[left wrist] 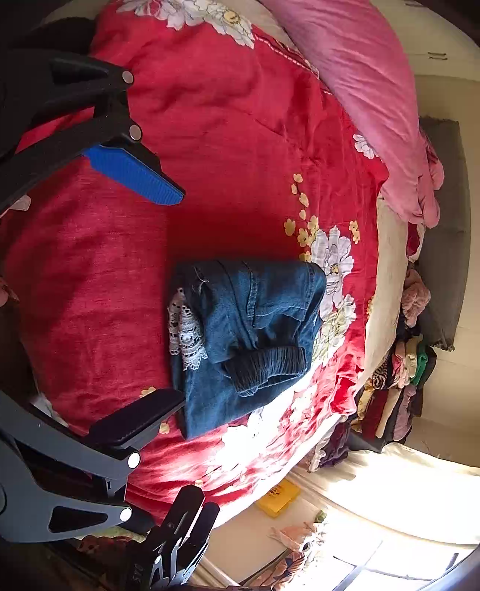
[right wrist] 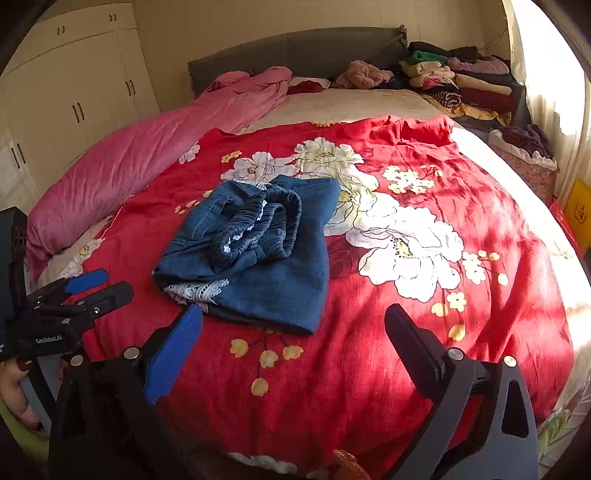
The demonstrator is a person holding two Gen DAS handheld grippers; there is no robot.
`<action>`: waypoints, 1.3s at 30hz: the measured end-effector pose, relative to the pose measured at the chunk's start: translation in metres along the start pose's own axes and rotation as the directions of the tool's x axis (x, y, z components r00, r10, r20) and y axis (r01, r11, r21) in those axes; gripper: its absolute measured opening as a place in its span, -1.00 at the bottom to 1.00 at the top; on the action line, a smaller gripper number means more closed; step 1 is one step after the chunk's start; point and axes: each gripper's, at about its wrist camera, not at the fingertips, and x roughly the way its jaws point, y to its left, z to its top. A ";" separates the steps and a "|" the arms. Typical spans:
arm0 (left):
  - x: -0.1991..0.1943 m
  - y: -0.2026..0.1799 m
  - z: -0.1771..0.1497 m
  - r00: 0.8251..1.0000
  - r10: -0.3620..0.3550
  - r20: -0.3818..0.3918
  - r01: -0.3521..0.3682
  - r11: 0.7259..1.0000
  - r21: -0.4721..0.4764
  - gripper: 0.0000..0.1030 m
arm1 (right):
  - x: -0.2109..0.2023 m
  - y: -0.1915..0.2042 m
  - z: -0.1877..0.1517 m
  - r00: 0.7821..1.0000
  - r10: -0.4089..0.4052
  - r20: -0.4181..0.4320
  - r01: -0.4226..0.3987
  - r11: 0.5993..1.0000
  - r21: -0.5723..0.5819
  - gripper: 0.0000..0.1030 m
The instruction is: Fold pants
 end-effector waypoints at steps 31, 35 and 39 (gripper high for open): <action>0.004 0.006 -0.006 1.000 0.018 -0.022 -0.018 1.000 -0.016 0.82 | 0.000 0.000 -0.003 0.999 -0.041 0.008 0.041 0.999 0.004 0.91; 0.003 0.007 -0.005 0.999 0.020 -0.026 -0.020 1.000 -0.019 0.82 | -0.001 -0.001 -0.003 0.999 -0.045 0.006 0.045 0.999 0.004 0.91; 0.002 0.006 -0.005 0.999 0.027 -0.026 -0.027 0.999 -0.017 0.82 | -0.001 0.000 -0.003 0.999 -0.045 0.007 0.045 0.999 0.004 0.91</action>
